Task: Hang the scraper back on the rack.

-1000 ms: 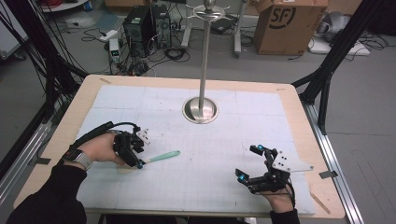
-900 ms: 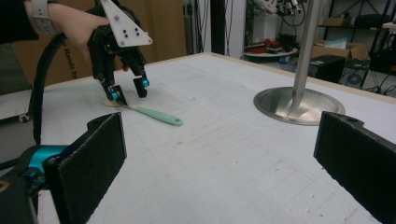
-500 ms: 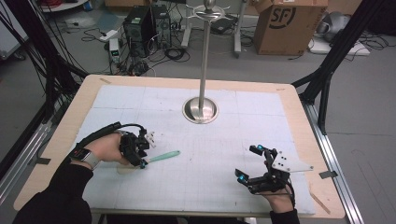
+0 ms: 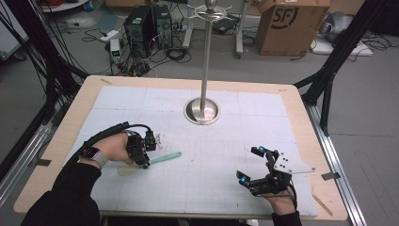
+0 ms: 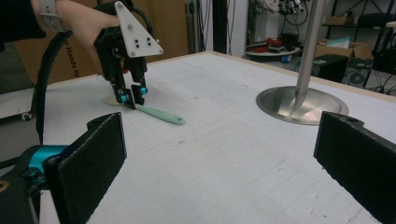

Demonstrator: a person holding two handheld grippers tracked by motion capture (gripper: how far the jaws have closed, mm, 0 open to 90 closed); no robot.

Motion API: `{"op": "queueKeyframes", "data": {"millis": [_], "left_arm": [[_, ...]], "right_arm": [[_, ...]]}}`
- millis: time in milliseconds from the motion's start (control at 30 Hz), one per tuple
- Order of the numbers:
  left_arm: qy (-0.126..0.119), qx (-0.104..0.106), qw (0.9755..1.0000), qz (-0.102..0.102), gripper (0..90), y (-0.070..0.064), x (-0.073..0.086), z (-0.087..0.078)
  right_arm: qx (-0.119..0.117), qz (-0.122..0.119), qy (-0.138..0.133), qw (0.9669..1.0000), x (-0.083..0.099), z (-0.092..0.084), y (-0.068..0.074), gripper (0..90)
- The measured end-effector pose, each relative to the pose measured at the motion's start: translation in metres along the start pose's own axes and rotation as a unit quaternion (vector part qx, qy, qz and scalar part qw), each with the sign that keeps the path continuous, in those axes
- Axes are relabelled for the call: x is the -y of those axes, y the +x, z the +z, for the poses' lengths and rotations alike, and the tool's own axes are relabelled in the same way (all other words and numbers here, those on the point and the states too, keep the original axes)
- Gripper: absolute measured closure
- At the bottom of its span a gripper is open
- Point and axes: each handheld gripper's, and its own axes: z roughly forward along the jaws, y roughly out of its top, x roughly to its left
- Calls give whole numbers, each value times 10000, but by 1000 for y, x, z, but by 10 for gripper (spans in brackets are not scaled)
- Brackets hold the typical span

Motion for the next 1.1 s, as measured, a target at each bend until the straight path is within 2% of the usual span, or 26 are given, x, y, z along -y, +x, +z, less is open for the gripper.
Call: {"op": "queueKeyframes", "data": {"millis": [167, 300, 433, 500, 567, 667, 700, 733, 767, 833, 933, 967, 1000, 1100], "left_arm": [[12, -136, 9998, 111, 805, -4, 0, -1], [-121, -220, 9997, 34, 808, -6, 3, -2], [-254, -400, 9988, -122, 808, -5, 11, -6], [-430, -440, 9977, -270, 808, -4, 17, -12], [-679, -461, 9957, -438, 807, -2, 22, -18], [-1116, -491, 9899, -719, 807, -1, 32, -27], [-1285, -495, 9870, -832, 807, -1, 36, -29], [-1391, -443, 9854, -874, 807, -1, 39, -32], [-1601, -435, 9812, -983, 807, -2, 42, -33], [-1865, -377, 9761, -1047, 807, -2, 49, -37], [-2245, -323, 9660, -1240, 807, -2, 57, -40], [-2329, -300, 9636, -1280, 807, -2, 59, -42], [-2484, -312, 9589, -1337, 807, -2, 62, -43], [-2781, -314, 9494, -1426, 807, -5, 67, -46]], "right_arm": [[4, 15, 8, 10000, 0, 0, 0, 12], [-2, 9, 33, 10000, 1, 1, -1, 12], [0, -24, 22, 10000, 2, 2, -2, 12], [-15, 18, 48, 10000, 2, 2, -1, 12], [-15, 12, 47, 10000, 2, 2, -1, 12], [-8, 14, 47, 10000, 2, 2, -1, 12], [-10, 5, 43, 10000, 2, 2, -1, 12], [-8, -1, 44, 10000, 2, 2, -1, 12], [-4, -4, 47, 10000, 2, 2, -1, 12], [1, 0, 68, 10000, 2, 3, -1, 12], [-7, -12, 72, 10000, 2, 4, -1, 12], [-5, 14, 87, 10000, 3, 4, 0, 12], [-3, -21, 78, 10000, 3, 5, -1, 12], [-17, -6, 110, 9999, 3, 5, 0, 12]]}}
